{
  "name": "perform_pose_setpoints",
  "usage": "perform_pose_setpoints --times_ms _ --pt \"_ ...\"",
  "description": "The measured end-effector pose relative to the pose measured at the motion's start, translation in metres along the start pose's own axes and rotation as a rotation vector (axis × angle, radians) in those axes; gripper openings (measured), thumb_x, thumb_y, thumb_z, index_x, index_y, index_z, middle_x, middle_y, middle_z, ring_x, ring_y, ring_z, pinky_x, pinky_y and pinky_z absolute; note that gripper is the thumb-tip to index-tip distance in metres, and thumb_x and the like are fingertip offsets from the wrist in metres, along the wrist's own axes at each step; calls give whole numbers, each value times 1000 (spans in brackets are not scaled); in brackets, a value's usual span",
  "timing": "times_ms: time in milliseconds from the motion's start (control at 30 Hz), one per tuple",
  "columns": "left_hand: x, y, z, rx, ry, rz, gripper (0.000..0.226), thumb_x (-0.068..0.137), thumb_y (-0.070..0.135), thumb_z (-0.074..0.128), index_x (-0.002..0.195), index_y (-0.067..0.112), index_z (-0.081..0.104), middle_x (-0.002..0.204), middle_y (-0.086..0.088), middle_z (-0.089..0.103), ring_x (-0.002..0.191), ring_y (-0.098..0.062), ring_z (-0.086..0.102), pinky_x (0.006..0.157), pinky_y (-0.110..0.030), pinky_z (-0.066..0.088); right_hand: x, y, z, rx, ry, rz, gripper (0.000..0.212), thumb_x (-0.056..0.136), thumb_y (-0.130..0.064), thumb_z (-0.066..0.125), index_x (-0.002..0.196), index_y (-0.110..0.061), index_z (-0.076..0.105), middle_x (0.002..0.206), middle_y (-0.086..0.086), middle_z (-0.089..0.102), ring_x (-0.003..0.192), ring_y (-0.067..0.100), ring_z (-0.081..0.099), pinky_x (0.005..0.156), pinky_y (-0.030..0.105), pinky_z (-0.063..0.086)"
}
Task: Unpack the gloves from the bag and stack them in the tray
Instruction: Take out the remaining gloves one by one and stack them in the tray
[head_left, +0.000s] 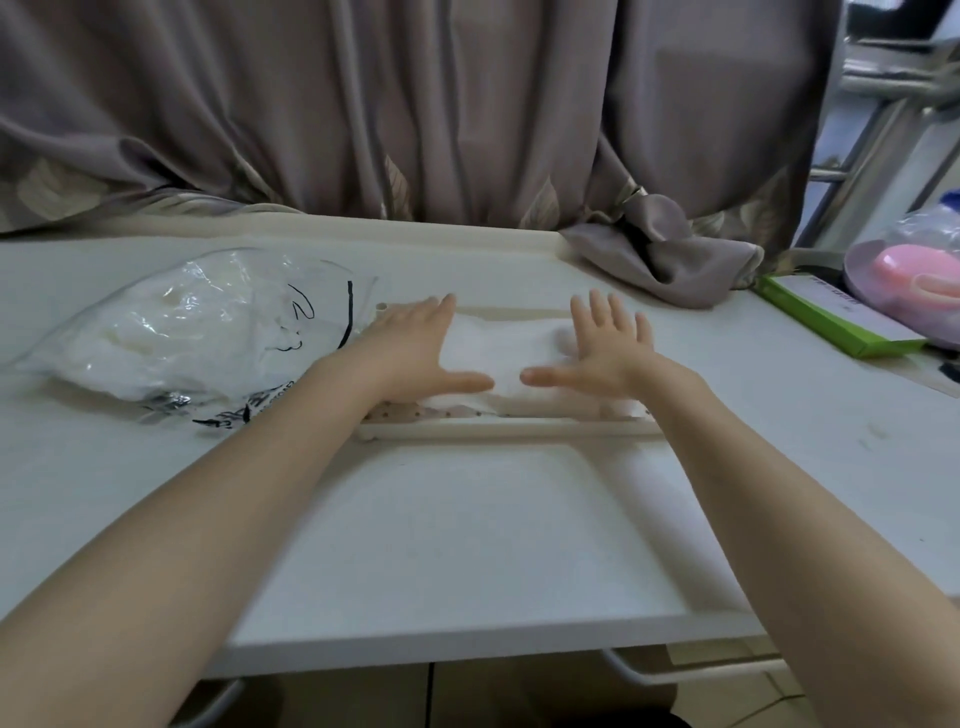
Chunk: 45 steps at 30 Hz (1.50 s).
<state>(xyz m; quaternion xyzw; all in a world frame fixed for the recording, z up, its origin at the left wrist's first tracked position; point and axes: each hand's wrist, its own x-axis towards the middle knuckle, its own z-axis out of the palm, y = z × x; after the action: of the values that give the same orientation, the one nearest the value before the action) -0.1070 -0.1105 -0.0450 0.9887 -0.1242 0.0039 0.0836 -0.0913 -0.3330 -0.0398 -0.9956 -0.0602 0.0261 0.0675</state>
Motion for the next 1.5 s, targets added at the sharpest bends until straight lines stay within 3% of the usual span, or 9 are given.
perform_pose_setpoints --times_ms 133,200,333,433,533,633,700,867,1500 --pt "-28 -20 -26 -111 456 111 36 94 32 48 122 11 58 151 -9 29 134 -30 30 111 -36 22 -16 -56 -15 -83 305 -285 90 81 -73 38 147 -13 24 158 10 9 146 24 3 118 43 8" --pt "-38 -48 -25 -54 600 38 27 91 20 46 100 12 70 148 -14 32 133 -36 29 111 -38 18 -22 -93 -14 -57 382 -491 55 92 -50 46 133 -14 47 149 7 33 138 23 27 109 37 29" --pt "-51 -97 -15 4 362 -341 29 91 21 49 109 35 67 158 -7 4 143 -32 1 115 -43 -4 -20 -161 3 180 312 -639 20 93 -17 50 102 -7 65 113 8 60 103 27 56 84 39 46" --pt "-56 -111 -16 -226 366 -402 46 88 3 47 126 27 58 158 -4 -5 132 -27 37 102 -34 32 -1 -203 12 126 159 -549 26 95 -15 45 108 -4 65 112 13 63 104 29 57 86 35 45" --pt "-56 -119 -17 -353 423 -429 62 83 -13 39 131 23 54 158 -2 -7 117 -25 52 84 -32 43 15 -233 20 -77 -92 -446 32 97 -13 43 126 -4 54 127 12 57 116 27 54 91 31 44" --pt "-52 -133 -13 -394 390 -486 54 84 -11 38 125 17 59 146 -14 38 121 -26 50 95 -33 41 22 -254 27 -239 -157 -475 32 95 -4 42 126 -2 50 125 10 57 114 25 55 77 27 45" --pt "-52 -138 -12 -397 399 -514 48 86 -5 41 128 13 57 133 -14 52 118 -30 51 95 -34 42 29 -266 31 -241 -142 -508 11 95 -6 43 99 -5 54 98 4 58 97 24 55 52 21 35" --pt "-53 -133 -12 -379 388 -531 51 86 0 48 136 8 45 136 -17 48 123 -33 46 95 -35 39 39 -280 45 -69 -105 -443 35 87 -17 49 58 -13 29 58 2 33 59 20 35 44 23 25" --pt "-53 -122 -7 -373 489 -320 68 77 -15 38 141 9 37 146 -5 35 119 -30 49 98 -40 41 20 -244 44 228 -260 -423 32 89 -24 57 63 -8 53 58 3 44 56 18 40 53 26 29"
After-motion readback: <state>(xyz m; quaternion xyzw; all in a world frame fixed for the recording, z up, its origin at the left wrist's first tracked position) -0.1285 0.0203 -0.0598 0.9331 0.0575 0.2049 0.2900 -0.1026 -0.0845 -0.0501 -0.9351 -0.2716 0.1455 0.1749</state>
